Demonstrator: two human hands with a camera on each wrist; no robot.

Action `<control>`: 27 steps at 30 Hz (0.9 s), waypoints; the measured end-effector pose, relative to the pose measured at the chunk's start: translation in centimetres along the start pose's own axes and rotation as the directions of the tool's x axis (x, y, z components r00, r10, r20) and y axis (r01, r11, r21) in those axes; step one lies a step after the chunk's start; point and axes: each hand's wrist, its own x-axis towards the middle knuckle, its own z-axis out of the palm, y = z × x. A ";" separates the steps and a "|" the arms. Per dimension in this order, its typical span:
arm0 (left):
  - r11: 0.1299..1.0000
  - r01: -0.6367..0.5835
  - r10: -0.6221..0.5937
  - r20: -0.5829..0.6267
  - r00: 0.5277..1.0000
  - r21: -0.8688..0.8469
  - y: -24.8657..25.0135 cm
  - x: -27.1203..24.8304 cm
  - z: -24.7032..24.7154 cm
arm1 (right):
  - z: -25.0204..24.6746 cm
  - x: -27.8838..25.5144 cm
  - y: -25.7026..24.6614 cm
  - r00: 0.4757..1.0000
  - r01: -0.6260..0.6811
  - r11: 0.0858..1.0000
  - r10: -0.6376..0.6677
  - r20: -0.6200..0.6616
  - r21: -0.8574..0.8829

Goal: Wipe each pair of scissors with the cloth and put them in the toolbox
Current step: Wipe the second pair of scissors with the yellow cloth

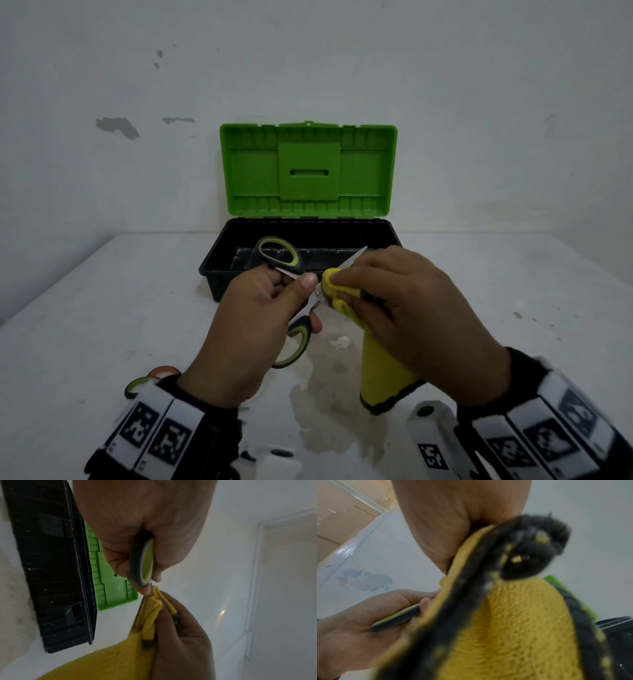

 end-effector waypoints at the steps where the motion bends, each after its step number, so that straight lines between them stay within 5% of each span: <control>1: 1.000 -0.007 0.007 -0.011 1.000 0.011 0.0 0.0 0.0 | 0.0 0.0 0.3 0.999 -0.025 1.000 0.025 -0.024 -0.003; 27: 0.999 -0.021 0.022 -0.004 1.000 0.025 -0.7 -0.3 -0.4 | 1.1 -0.6 -0.4 0.993 -0.073 0.997 0.076 -0.087 0.041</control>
